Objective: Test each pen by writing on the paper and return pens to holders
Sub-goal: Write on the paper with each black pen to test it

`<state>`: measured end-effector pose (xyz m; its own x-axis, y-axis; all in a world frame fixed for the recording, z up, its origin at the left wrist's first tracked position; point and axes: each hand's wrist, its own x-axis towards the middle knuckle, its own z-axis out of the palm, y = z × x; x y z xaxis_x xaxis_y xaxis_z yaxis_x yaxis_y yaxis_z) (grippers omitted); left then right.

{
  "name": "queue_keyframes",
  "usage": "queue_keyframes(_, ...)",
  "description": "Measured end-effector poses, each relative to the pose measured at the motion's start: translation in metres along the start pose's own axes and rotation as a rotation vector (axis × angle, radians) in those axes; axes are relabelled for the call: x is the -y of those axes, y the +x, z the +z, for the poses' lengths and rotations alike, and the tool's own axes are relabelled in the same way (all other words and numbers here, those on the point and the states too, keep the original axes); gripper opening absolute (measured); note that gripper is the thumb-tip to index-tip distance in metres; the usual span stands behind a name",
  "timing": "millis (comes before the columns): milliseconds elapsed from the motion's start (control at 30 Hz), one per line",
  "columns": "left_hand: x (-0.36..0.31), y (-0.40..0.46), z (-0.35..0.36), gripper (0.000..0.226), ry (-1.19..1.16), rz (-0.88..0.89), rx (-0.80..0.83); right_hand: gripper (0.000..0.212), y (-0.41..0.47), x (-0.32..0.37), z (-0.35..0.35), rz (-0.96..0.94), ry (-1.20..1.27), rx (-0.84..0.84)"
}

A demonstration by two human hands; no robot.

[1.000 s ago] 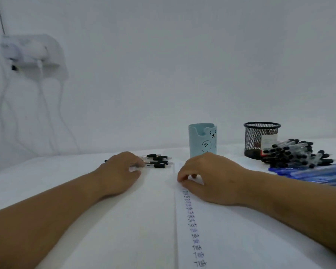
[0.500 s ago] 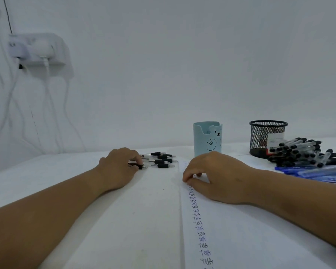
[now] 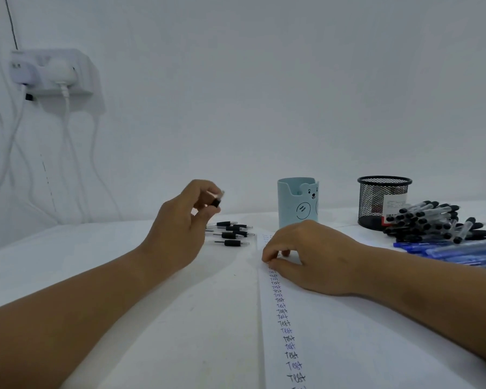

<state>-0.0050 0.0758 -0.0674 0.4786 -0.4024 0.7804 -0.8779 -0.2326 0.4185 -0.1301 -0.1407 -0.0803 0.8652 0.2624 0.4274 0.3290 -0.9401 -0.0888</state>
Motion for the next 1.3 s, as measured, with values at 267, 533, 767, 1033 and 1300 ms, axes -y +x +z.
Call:
queue_keyframes(267, -0.027, 0.005, 0.003, 0.018, -0.589, -0.331, -0.324, 0.028, 0.003, -0.004, 0.002, 0.231, 0.277, -0.327)
queue_keyframes(533, -0.024, 0.005, 0.005, 0.011, -1.031, -0.702, -0.158, 0.016, 0.005, -0.007, 0.005, 0.334, 0.641, -0.362)
queue_keyframes(767, -0.02, -0.006, 0.009, 0.012, -0.522, -0.542, 0.09, 0.024, 0.006, -0.002, -0.007, 0.433, 0.986, -0.444)
queue_keyframes(1033, -0.02, -0.011, 0.013, 0.016, -0.361, -0.412, 0.214, 0.042, 0.005, 0.001, -0.03, 0.505, 1.545, -0.146)
queue_keyframes(1300, -0.022, -0.011, 0.014, 0.014, -0.337, -0.356, 0.256, 0.055, 0.005, -0.007, -0.026, 0.531, 1.549, -0.07)
